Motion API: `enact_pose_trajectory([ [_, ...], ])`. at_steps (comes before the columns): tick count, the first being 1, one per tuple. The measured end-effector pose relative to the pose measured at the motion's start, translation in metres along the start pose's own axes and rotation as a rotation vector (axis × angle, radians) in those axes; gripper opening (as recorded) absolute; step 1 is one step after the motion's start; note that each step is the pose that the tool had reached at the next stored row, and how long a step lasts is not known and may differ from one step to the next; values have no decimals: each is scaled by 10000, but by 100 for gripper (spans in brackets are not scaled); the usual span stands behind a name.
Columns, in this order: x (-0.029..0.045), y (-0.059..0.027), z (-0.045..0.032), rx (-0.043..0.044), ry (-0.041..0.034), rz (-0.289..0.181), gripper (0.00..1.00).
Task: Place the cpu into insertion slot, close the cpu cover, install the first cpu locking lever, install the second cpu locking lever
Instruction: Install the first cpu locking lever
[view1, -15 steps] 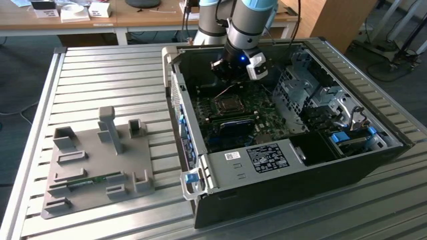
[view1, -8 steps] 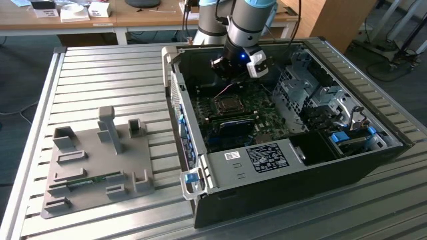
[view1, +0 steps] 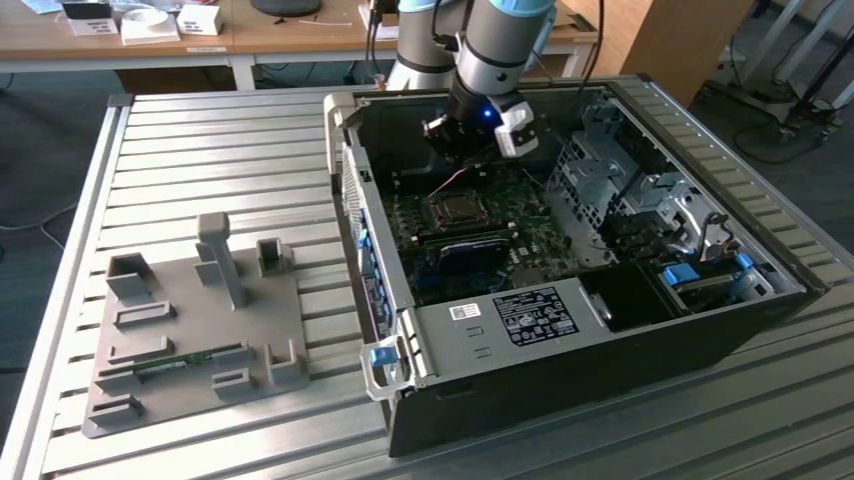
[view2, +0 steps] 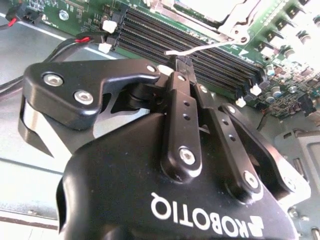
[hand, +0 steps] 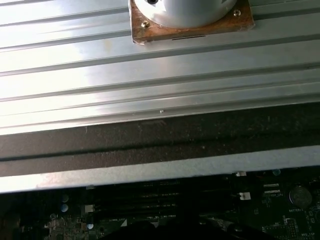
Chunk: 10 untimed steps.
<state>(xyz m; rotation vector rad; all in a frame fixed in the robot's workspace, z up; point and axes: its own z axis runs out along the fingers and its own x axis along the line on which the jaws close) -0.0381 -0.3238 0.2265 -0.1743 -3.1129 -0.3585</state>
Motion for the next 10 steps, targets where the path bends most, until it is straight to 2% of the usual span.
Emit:
enact_pose_trajectory([
  [6,0,-8,-2,-7,1,1,11],
  [8,10,-10,-2,-61,6,0,11],
  [10,26,-10,0,-166,15,1,11],
])
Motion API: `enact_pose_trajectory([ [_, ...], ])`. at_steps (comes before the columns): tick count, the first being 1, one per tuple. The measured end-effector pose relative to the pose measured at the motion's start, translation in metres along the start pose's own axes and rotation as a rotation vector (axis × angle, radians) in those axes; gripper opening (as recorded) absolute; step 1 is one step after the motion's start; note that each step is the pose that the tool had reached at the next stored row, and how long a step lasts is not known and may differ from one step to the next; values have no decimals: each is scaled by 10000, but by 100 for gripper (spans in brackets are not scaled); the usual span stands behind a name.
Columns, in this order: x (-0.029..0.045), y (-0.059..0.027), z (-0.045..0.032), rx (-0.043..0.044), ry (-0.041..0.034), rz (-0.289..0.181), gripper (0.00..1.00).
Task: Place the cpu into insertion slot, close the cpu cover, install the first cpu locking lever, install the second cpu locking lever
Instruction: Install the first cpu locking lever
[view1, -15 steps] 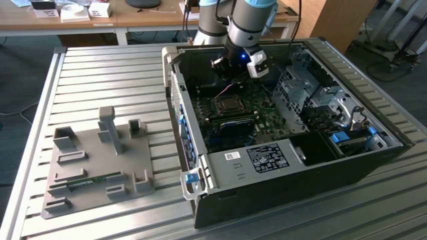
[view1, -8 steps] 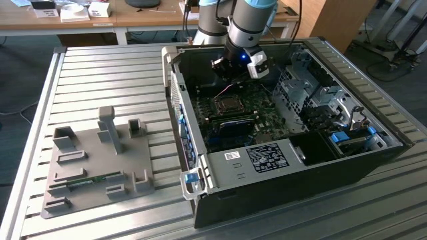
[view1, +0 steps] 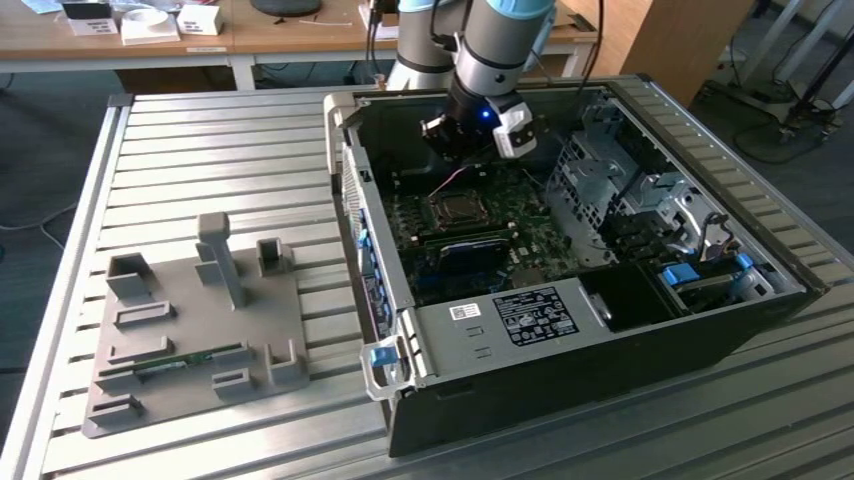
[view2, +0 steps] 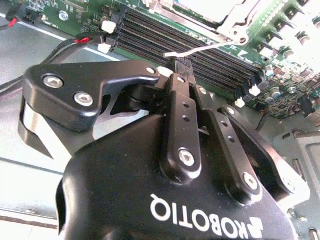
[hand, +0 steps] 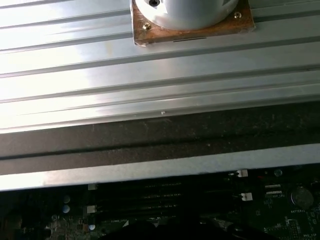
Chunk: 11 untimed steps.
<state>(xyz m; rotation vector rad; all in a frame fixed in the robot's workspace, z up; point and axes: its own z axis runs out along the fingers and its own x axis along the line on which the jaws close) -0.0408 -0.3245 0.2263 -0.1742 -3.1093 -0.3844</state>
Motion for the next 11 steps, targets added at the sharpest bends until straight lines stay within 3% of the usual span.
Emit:
enact_pose_trajectory([
  [4,45,1,3,-106,4,-1,11],
  [11,82,-2,1,-113,-36,-11,11],
])
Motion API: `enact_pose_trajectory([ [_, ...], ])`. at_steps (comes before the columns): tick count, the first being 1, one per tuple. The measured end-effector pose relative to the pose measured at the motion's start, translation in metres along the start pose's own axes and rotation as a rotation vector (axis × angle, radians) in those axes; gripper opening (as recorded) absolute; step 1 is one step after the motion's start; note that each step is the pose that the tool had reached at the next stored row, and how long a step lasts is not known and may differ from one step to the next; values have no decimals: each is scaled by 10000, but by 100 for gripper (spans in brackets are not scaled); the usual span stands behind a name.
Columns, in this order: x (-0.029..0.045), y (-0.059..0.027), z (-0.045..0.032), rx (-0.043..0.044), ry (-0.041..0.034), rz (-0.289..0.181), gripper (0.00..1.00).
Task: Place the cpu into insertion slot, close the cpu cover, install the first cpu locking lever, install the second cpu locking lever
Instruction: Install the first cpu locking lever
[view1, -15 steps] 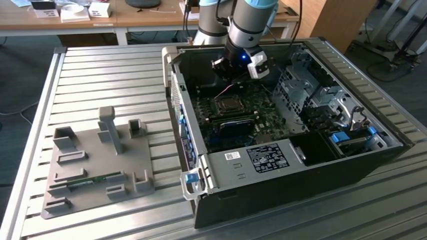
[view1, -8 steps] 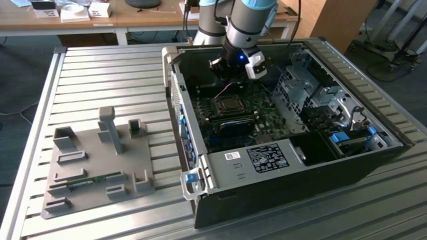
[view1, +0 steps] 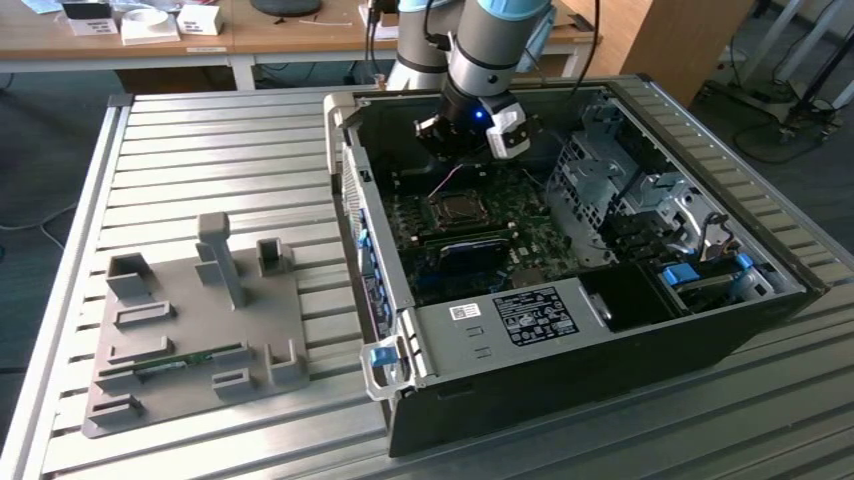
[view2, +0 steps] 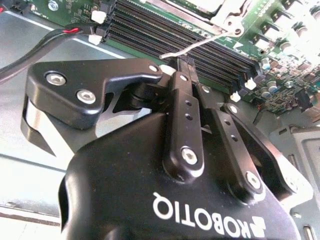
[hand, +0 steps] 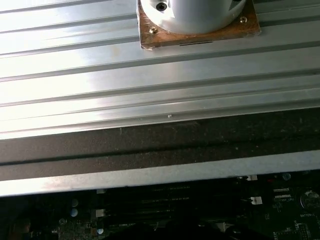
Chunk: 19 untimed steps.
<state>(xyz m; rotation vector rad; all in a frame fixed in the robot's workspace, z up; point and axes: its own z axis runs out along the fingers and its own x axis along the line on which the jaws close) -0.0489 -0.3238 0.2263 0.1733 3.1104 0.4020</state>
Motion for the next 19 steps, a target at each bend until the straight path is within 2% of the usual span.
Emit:
enact_pose_trajectory([
  [7,55,11,3,-3,-49,-10,11],
  [19,52,-8,-16,47,-54,-12,11],
])
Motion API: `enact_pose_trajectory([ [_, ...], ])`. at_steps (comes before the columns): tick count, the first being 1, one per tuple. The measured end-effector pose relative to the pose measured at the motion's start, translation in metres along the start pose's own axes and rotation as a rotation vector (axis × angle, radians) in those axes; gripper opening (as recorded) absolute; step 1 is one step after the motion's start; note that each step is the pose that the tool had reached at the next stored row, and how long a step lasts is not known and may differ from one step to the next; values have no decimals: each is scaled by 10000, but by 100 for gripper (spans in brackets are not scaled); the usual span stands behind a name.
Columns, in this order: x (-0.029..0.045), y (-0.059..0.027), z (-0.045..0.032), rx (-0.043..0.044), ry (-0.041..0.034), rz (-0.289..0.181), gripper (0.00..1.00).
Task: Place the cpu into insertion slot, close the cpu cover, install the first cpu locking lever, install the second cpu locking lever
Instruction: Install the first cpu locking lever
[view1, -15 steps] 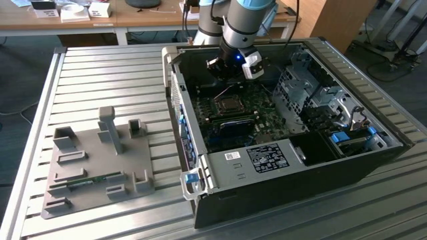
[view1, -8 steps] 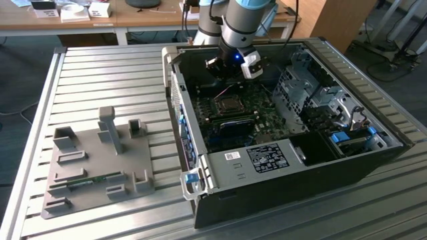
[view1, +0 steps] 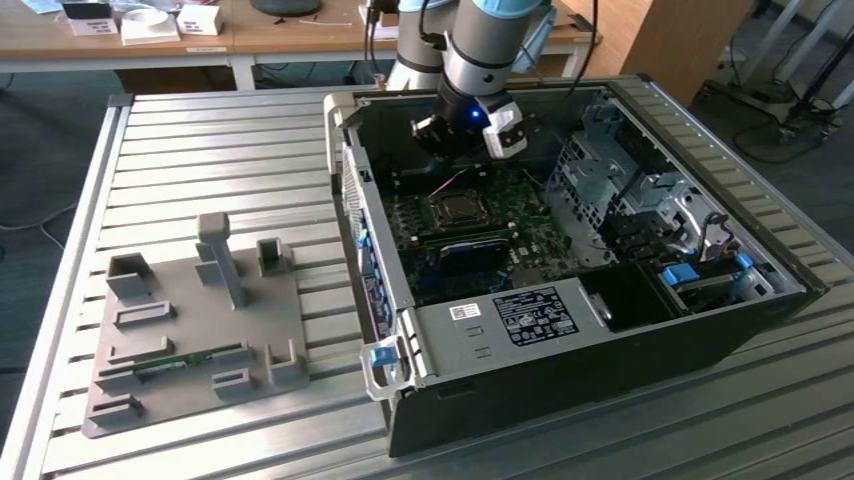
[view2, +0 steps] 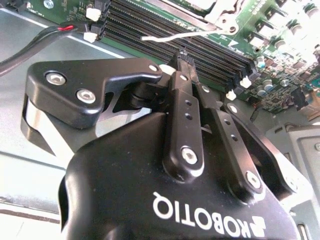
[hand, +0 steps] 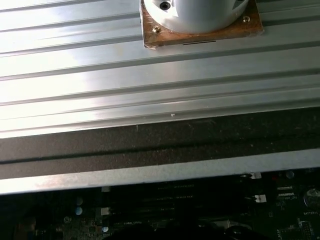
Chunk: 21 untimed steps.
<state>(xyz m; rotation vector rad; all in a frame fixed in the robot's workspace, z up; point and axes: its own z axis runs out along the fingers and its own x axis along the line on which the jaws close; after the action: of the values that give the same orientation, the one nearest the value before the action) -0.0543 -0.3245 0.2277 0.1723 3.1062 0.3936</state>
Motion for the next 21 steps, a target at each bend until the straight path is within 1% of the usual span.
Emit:
enact_pose_trajectory([
  [5,-3,-20,-5,0,0,-1,11],
  [10,-3,-23,-6,0,-1,0,11],
  [11,-3,-23,-6,3,10,2,11],
  [12,-5,-23,-6,8,61,14,11],
  [13,-4,-23,-6,12,93,23,11],
  [17,-4,-23,-6,12,102,27,11],
  [18,-4,-23,-5,13,118,30,11],
  [20,-6,-23,-4,28,256,65,11],
  [21,-5,-23,-5,32,273,71,11],
])
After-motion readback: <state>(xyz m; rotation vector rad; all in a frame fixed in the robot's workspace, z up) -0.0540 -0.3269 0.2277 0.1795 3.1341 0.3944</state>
